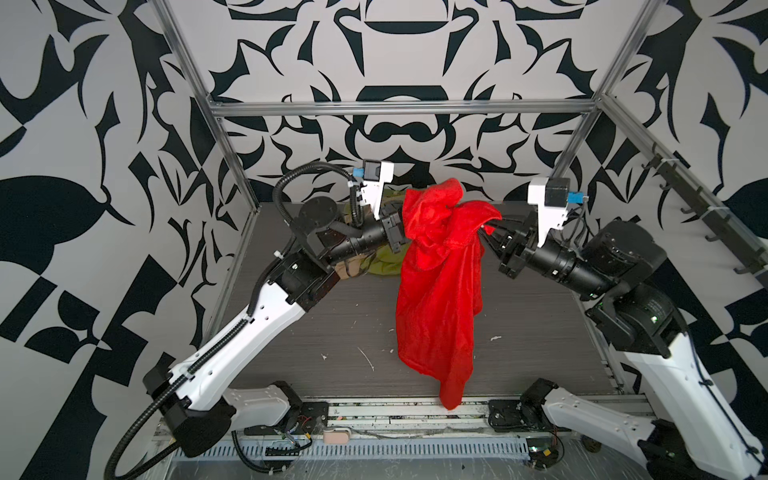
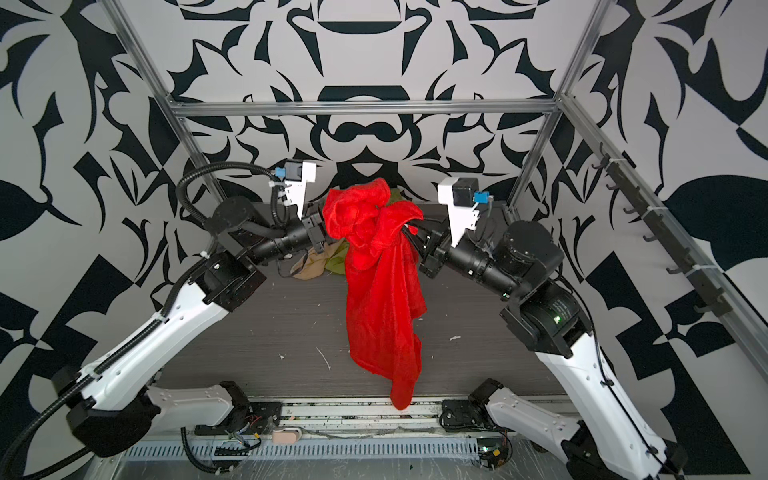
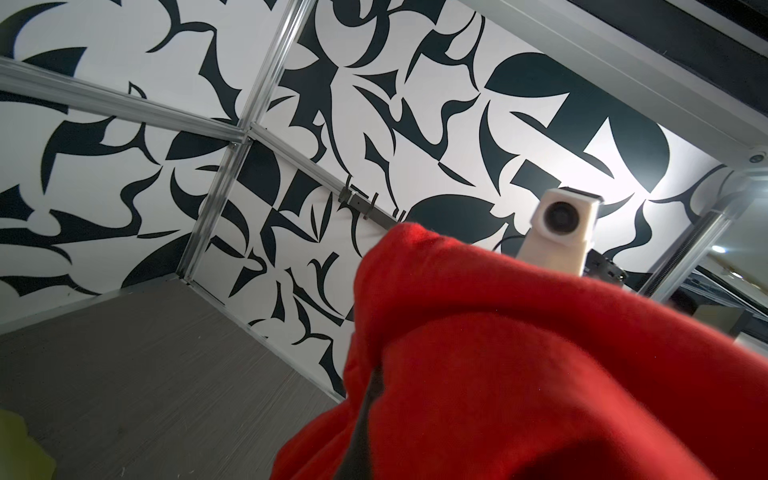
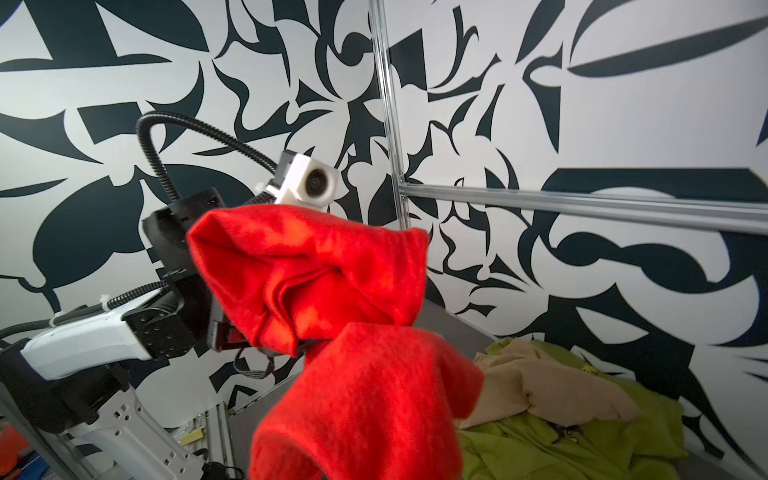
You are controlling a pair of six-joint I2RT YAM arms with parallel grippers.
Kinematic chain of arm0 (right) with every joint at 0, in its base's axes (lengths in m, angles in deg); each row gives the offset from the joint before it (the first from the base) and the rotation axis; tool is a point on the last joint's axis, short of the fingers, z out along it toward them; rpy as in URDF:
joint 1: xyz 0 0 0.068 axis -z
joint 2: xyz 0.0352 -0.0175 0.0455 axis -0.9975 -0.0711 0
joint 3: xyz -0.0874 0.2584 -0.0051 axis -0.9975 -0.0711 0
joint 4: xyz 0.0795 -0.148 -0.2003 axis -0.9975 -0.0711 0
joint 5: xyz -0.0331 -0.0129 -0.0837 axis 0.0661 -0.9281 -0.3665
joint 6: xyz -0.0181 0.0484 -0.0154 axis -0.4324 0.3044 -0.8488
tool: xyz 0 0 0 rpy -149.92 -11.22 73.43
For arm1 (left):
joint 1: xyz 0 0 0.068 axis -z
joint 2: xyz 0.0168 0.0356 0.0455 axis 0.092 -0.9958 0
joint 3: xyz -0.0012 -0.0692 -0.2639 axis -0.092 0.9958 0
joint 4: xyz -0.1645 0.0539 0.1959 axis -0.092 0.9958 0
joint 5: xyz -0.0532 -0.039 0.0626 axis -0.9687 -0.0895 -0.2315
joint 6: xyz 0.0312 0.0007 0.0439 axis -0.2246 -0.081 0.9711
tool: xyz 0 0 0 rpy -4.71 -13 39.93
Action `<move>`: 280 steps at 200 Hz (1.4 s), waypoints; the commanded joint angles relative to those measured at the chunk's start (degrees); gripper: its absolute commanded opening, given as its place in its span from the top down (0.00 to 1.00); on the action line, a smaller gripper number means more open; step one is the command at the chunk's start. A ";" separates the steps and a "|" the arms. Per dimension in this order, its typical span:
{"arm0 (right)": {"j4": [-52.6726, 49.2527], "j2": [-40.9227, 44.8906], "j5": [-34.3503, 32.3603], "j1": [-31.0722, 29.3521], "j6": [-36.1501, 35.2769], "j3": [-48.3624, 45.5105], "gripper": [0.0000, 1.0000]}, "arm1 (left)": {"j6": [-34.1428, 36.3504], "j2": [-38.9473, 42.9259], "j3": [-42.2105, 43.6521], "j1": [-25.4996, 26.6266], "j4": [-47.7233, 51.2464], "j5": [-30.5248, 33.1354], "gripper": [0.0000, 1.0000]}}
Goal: Pick out a specific cloth from the pile
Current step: 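Carry the red cloth with both grippers toward the robot and lower it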
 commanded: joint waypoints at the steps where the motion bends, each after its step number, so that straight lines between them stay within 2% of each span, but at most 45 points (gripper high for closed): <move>1: 7.86 0.15 -1.34 -1.51 4.22 -5.22 1.00 | 0.65 3.94 5.73 0.47 1.70 6.21 1.00; 34: 12.01 -2.58 -1.68 -2.53 3.61 -8.57 1.00 | 1.61 7.82 12.68 0.38 6.93 11.64 1.00; 76: 8.71 -11.93 2.68 -2.67 0.37 -4.47 1.00 | 7.23 9.92 15.46 -2.13 10.57 15.02 1.00; 108: 7.66 -10.93 2.63 -2.79 -0.09 -9.75 1.00 | 7.17 11.57 17.74 -3.22 14.68 12.75 1.00; 135: 6.37 -8.13 1.80 -3.40 2.94 -17.33 1.00 | 7.43 13.33 20.00 -3.22 20.78 10.48 1.00; 173: 2.98 -6.56 0.32 -4.57 7.15 -26.58 1.00 | 9.09 15.60 25.17 -2.81 25.93 3.69 1.00; 230: -1.97 -5.41 0.87 -4.53 8.84 -35.40 1.00 | 8.52 21.03 34.53 -0.17 31.55 5.26 1.00; 280: -8.39 -7.56 0.74 -4.53 11.24 -42.02 1.00 | 8.09 19.21 42.63 0.65 31.34 3.67 1.00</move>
